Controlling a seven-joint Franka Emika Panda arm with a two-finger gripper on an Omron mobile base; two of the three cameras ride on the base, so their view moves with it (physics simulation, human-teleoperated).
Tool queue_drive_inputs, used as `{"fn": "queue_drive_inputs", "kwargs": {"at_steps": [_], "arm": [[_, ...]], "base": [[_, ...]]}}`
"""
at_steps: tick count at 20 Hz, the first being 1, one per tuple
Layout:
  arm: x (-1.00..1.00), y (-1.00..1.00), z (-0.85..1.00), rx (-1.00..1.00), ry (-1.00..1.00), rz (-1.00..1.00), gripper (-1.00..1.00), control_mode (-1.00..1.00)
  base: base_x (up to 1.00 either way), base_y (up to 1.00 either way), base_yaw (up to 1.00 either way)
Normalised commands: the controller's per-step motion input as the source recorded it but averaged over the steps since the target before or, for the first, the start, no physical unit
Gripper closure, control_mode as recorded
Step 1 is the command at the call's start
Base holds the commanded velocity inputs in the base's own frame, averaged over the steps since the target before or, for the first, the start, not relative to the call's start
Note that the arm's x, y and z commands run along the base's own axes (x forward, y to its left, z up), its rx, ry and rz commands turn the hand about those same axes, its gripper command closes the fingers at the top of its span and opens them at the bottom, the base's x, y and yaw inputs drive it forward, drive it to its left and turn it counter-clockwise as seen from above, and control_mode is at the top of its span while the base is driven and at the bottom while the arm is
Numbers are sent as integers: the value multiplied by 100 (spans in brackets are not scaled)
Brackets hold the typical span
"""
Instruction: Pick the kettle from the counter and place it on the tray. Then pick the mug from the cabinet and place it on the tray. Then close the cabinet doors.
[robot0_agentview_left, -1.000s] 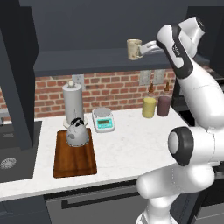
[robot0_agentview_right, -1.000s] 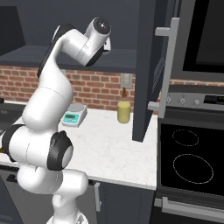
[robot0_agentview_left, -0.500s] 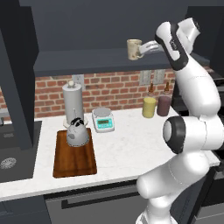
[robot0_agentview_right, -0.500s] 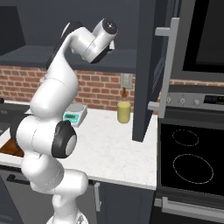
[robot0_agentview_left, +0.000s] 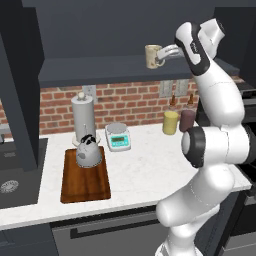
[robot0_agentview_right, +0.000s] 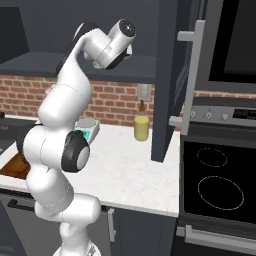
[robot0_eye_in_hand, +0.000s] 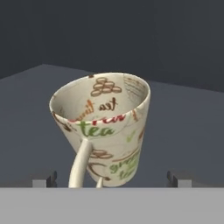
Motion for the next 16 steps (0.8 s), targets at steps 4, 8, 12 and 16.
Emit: {"fn": "queue_drive_inputs", "kwargs": {"at_steps": [4,8,12,16], "arm": [[0,0,-2,0,-2,0,-100,-100],[0,3,-7,0,-3,0,-100,-100],[0,9,-10,-1,-5,0,-100,-100],[0,11,-10,-1,-6,0,100,-100]], "base": [[0,0,0],[0,0,0],[0,0,0],[0,0,0]]}}
